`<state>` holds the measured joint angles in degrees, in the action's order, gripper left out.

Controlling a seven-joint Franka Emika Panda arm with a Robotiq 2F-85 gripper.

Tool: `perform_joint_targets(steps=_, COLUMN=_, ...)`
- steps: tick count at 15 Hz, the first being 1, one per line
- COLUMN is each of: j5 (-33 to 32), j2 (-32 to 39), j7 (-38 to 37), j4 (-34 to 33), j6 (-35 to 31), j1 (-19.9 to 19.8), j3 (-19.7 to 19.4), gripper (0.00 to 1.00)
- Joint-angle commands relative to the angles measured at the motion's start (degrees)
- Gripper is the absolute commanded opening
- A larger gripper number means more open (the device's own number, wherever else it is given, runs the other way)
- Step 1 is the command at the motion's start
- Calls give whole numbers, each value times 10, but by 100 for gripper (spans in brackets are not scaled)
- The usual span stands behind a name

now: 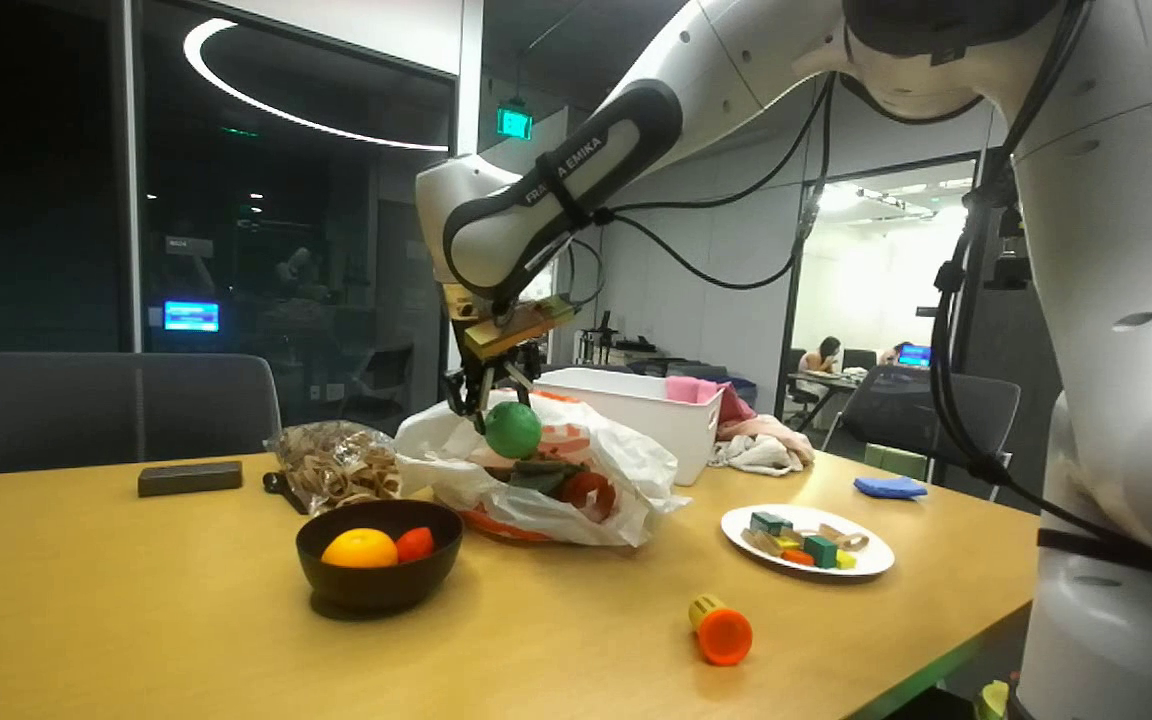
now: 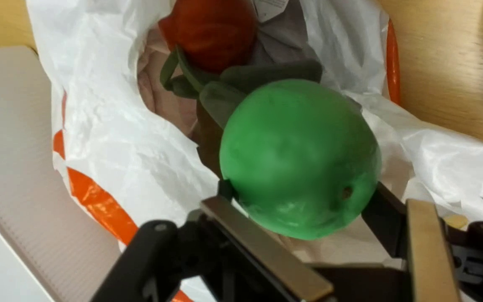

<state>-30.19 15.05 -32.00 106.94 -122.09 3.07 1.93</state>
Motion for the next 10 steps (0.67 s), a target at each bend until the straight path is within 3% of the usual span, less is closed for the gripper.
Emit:
perform_joint_targets(steps=1, j5=13, j2=57, j7=49, j4=-68, j6=-22, j1=9, j3=-21, gripper=53)
perform_joint_targets(steps=5, j5=23, j2=90, j7=68, j4=-95, j6=-41, j1=12, j3=-34, gripper=53)
perform_joint_targets(steps=6, j5=28, j2=92, j7=67, j4=-93, j6=-47, j1=12, j3=-36, gripper=94)
perform_joint_targets(steps=10, j5=68, j2=74, j7=67, j4=-51, j6=-86, j1=18, j3=-32, gripper=100)
